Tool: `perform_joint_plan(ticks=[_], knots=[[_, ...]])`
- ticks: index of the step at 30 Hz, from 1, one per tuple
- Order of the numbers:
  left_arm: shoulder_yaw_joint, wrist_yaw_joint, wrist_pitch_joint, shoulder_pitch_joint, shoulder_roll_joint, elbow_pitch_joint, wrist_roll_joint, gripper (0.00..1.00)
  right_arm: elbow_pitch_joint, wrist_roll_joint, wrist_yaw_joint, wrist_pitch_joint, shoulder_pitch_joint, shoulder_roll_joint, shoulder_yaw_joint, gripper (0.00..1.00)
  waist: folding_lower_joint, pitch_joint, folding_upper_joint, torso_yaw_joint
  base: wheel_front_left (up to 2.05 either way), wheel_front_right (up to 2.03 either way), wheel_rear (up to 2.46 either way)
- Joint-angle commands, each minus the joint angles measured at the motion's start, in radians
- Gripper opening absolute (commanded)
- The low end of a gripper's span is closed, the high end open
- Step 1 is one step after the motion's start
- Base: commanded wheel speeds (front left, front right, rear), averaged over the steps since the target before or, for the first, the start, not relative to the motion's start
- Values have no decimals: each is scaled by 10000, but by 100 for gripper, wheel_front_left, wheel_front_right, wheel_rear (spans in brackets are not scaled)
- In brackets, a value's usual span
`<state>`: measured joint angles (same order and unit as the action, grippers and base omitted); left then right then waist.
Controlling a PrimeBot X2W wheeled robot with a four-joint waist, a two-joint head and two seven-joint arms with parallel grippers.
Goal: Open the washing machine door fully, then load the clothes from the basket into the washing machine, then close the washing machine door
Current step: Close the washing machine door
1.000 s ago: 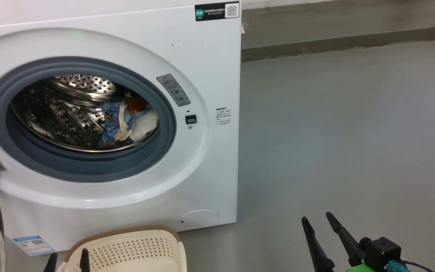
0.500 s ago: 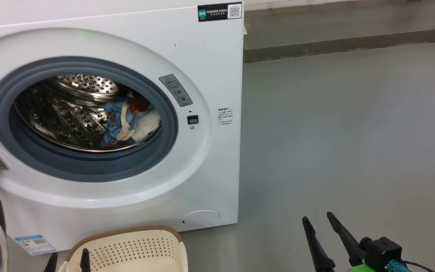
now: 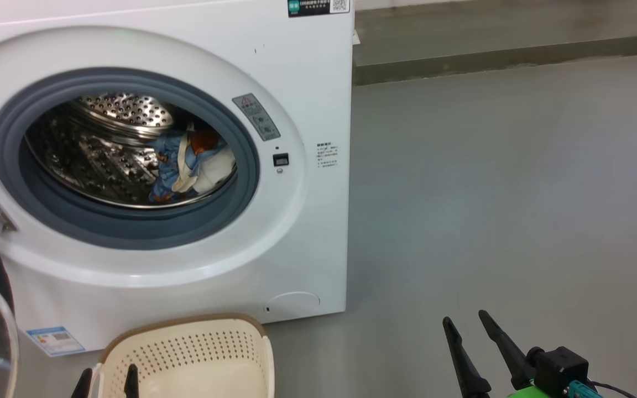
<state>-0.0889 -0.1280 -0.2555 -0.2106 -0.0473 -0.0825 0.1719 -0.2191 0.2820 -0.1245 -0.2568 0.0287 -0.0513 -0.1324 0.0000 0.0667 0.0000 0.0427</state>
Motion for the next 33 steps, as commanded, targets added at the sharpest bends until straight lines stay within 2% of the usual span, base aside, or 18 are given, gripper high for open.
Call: perform_joint_plan(ticks=[1,8,15,33], knots=[[-299,-27,-63,216,-32,217,-101,100,232,-21,-62,-49,-198,11,-225,100,0,-7,0,4,-201,201,0],[-324,-27,-63,256,-31,335,-93,100,236,-13,-62,-49,-195,11,-199,100,0,-19,0,9,-197,197,0],[-309,27,-63,281,-31,402,-81,100,247,-25,-62,-49,-204,11,-179,100,0,-1,0,11,-114,114,0],[-246,10,-63,247,-30,488,-76,100,280,-83,-62,-49,-163,11,-178,100,0,61,0,-49,-9,9,0]])
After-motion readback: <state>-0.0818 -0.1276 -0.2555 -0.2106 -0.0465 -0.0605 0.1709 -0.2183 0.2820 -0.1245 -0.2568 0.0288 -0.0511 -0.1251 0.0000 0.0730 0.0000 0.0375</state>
